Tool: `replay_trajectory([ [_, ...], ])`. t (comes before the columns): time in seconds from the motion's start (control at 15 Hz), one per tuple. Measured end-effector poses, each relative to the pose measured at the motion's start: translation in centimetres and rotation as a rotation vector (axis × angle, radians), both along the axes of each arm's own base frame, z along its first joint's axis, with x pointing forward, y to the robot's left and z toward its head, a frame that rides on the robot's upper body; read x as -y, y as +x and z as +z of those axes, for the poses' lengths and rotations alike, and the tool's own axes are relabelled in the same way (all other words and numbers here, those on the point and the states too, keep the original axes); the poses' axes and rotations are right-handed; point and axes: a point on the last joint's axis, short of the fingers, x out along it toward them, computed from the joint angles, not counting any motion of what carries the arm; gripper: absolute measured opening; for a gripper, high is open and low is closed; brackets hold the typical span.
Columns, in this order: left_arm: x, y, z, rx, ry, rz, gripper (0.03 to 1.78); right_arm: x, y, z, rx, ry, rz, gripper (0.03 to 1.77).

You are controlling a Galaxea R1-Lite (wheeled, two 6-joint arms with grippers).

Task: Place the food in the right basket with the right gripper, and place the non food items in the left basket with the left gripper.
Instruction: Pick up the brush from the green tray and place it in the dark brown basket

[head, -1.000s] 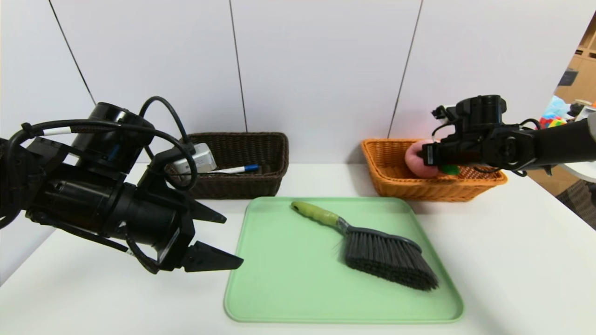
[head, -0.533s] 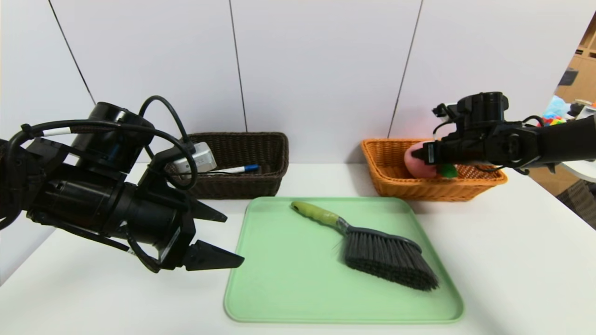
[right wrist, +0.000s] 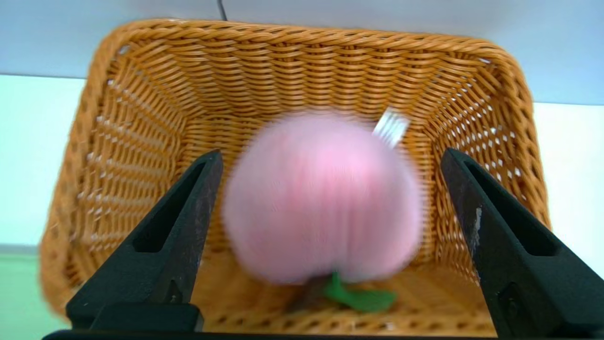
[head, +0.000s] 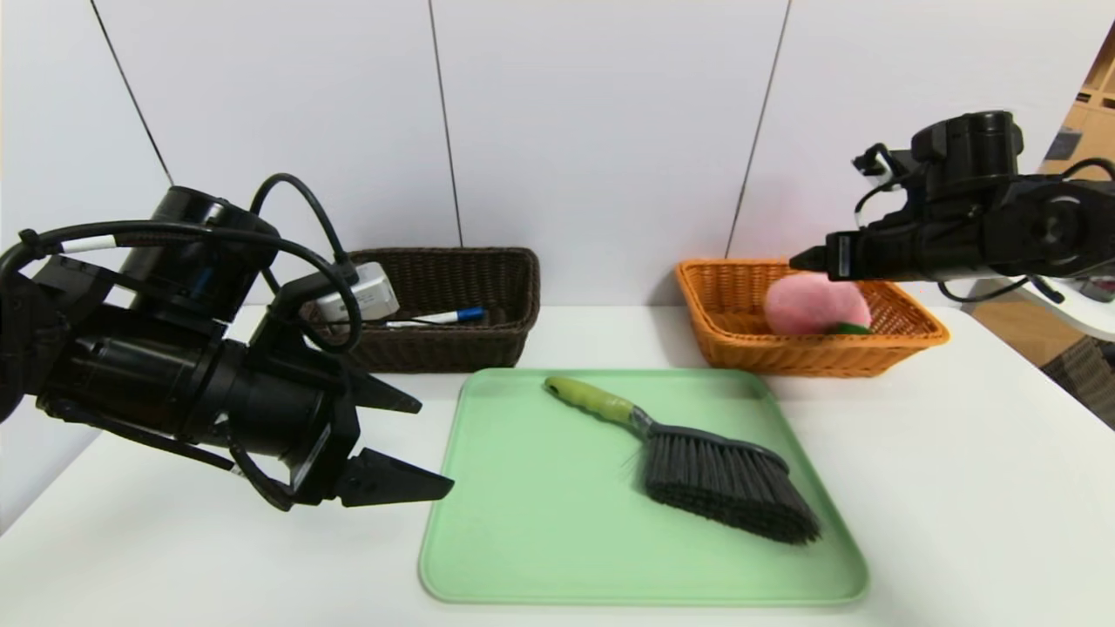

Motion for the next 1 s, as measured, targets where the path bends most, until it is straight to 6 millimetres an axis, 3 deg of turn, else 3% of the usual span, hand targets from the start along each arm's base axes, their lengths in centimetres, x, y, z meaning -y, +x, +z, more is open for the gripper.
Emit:
replay_trajectory([
  [0.13,0.0,0.0,0.0,0.002,-0.001,0.001,1.69,0.0,-1.1,0.7,0.009,0.001,0.002,1.62],
  [0.4,-0.1,-0.2,0.1,0.004,-0.002,0.0,1.69,0.0,-1.5,-0.2,-0.018,0.011,-0.008,1.66],
  [0.6,-0.1,-0.3,0.1,0.003,-0.002,0.001,1.69,0.2,-2.4,1.2,0.011,0.021,-0.01,1.67],
  [0.8,-0.1,-0.3,0.0,0.0,-0.001,0.001,1.69,0.2,-5.1,3.1,-0.016,0.023,-0.004,1.68],
  [1.0,-0.1,-0.3,0.0,0.005,-0.003,0.001,1.69,-0.2,-9.4,4.5,-0.091,0.03,0.035,1.69],
])
